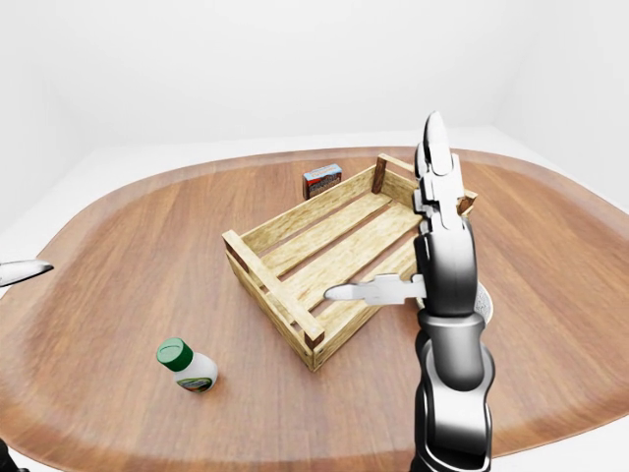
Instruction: Pick up the salad dressing and put it in the tray.
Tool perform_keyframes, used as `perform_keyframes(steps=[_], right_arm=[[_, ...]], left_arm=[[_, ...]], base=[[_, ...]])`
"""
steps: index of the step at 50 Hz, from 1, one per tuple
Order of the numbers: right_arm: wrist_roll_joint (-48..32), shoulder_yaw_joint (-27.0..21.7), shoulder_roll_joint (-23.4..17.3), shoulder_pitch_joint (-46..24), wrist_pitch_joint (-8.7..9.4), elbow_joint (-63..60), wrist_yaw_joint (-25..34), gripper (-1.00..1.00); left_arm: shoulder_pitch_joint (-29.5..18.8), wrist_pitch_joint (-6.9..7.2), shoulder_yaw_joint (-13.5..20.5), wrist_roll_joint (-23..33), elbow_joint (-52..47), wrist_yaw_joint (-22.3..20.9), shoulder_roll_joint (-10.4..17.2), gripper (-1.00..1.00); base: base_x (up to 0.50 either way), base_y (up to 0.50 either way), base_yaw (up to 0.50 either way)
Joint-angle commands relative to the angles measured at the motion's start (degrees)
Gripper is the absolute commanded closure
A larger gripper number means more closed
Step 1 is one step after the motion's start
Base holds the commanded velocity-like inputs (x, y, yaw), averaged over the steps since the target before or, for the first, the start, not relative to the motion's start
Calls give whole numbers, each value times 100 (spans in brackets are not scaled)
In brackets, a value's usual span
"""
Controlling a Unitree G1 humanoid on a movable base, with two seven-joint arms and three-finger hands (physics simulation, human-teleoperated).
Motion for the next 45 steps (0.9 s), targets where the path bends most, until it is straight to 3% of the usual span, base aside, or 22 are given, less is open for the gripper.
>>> perform_keyframes(steps=[1, 4, 9, 17, 29, 31, 36, 43, 45], right_arm=[[-198, -41, -274, -5, 0, -332, 15, -100], [-818, 122, -210, 55, 0, -188, -24, -100], [-120, -268, -7, -270, 0, 85, -121, -100], [185, -354, -364, -761, 0, 667, -311, -100], [-215, -258, -311, -297, 0, 328, -322, -100], [119, -453, -168, -246, 0, 192, -305, -100], [414, -652, -245, -180, 0, 220, -317, -100], [535, -728, -262, 1, 0, 556, -373, -100], [218, -584, -363, 40, 0, 543, -415, -100]], left_arm=[[28, 0, -25, 32, 5, -22, -31, -100], [-2, 0, 25, 2, -48, -11, 2, -100], [-12, 0, 148, -86, -47, 7, 66, -100], [-36, 0, 194, -174, -93, 73, 123, -100], [-2, 0, 193, -185, -96, 78, 120, -100], [2, 0, 170, -155, -51, 56, 105, -100], [21, 0, 139, -94, 30, 9, 71, -100], [46, 0, 50, -34, 27, -9, 13, -100], [39, 0, 57, -29, 11, -12, 13, -100]], base=[[0, 0, 0], [14, 49, 0], [9, 29, 0], [0, 0, 0], [0, 1, 0], [3, 20, 0], [0, 0, 0], [0, 0, 0], [0, 0, 0]])
